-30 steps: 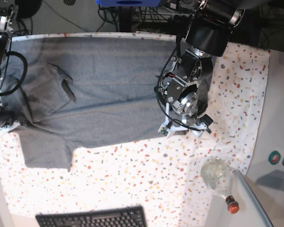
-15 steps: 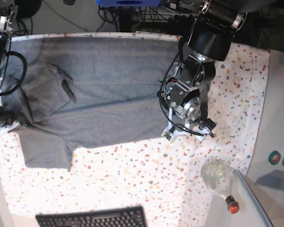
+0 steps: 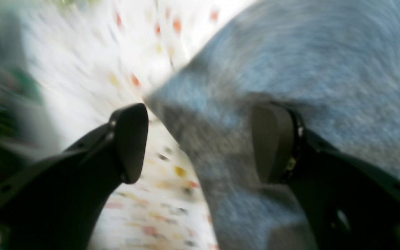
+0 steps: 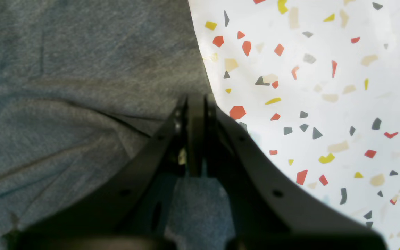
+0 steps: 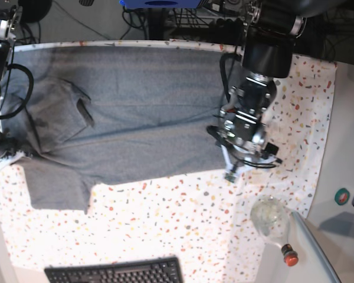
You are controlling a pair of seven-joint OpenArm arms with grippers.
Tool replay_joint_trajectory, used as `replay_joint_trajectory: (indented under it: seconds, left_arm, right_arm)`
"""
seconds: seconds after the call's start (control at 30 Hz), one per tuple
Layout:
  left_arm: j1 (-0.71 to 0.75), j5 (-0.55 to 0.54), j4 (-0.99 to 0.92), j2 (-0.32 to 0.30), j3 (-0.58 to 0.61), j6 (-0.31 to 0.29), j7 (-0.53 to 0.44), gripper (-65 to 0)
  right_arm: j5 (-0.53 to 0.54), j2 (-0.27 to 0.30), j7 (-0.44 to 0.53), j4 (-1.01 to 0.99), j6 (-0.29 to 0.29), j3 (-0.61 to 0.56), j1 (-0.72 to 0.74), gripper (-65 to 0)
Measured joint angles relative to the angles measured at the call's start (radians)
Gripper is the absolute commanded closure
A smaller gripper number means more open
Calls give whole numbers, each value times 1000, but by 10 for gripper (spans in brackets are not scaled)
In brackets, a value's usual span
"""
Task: Layout the t-shirt on the table in an organized manner, then fold the t-shirt properly
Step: 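Release the fold and move the left gripper to the shirt hem corner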
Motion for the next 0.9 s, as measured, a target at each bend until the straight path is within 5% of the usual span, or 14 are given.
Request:
replay_joint_trajectory:
  seconds: [0.03,0.2,0.3,0.53,0.73,0.9]
  left_arm:
    - [5,-67,32,-6,-41,-11,6,-446]
    - [39,-442,224,-56,-253,-288,27,-446]
    - [68,-677,215,-80,-431,-389,36,-446]
    - [63,-873,-46,-212,-519,-404,21,-446]
    - [65,-890,-110,-201,-357,-466,-85,-446]
    - [60,-887,-156,-187,-418,-452,-121,-448]
  right_arm:
    - [2,0,-1,0,0,0,0,0]
    - [2,0,0,0,0,0,0,0]
    - [0,0,-1,0,0,0,0,0]
    - [1,0,2,0,0,0,0,0]
    - [2,0,2,0,0,0,0,0]
    - [1,0,1,0,0,0,0,0]
